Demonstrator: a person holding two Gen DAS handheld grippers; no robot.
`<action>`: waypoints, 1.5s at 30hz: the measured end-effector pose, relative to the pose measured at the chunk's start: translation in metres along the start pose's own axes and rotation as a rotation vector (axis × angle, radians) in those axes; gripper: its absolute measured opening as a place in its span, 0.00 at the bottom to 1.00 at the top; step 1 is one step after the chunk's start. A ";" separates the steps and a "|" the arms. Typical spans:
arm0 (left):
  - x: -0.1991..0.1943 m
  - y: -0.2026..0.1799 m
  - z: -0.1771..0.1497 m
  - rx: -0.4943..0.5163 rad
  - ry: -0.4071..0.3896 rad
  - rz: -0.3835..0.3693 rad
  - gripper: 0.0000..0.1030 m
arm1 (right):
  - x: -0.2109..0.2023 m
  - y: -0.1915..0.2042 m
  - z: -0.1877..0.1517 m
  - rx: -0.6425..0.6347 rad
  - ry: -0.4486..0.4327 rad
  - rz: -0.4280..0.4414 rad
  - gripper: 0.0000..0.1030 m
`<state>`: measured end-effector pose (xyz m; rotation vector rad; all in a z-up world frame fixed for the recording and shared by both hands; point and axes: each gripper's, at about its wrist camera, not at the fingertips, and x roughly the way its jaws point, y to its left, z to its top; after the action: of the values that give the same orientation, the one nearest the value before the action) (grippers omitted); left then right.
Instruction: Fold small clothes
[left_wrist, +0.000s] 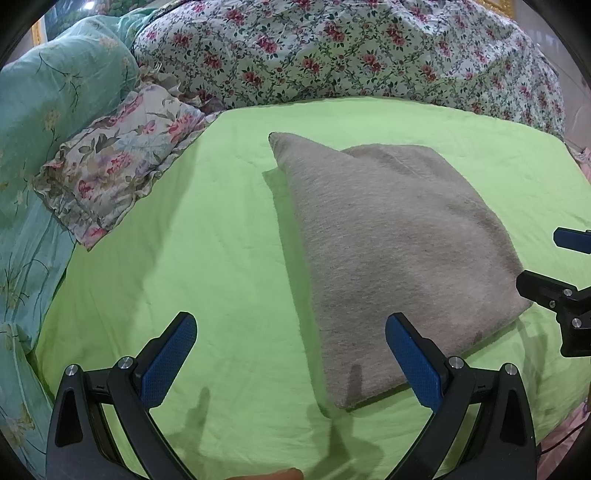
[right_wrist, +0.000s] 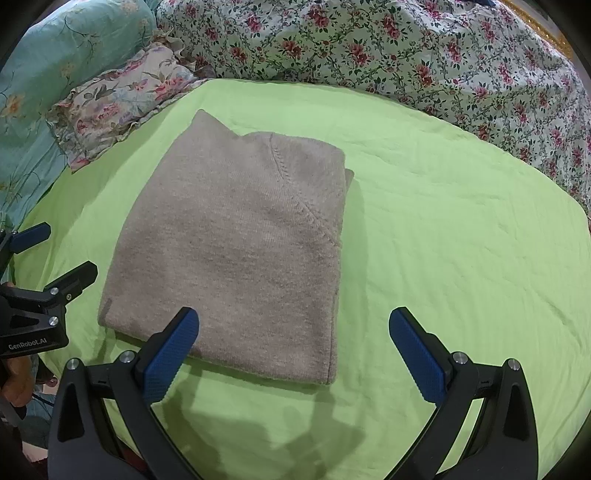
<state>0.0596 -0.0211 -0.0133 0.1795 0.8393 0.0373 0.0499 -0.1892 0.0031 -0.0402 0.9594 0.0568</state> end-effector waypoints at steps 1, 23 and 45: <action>0.000 0.000 0.000 0.000 0.000 -0.001 0.99 | 0.000 0.000 0.000 0.000 0.000 -0.001 1.00; -0.002 -0.002 0.001 0.011 -0.005 -0.008 0.99 | -0.001 0.000 -0.001 0.006 -0.001 0.001 1.00; 0.001 -0.003 0.001 0.011 0.007 -0.017 0.99 | 0.002 0.002 -0.005 0.014 0.012 0.000 1.00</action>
<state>0.0612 -0.0244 -0.0142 0.1825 0.8485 0.0174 0.0468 -0.1873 -0.0010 -0.0278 0.9722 0.0504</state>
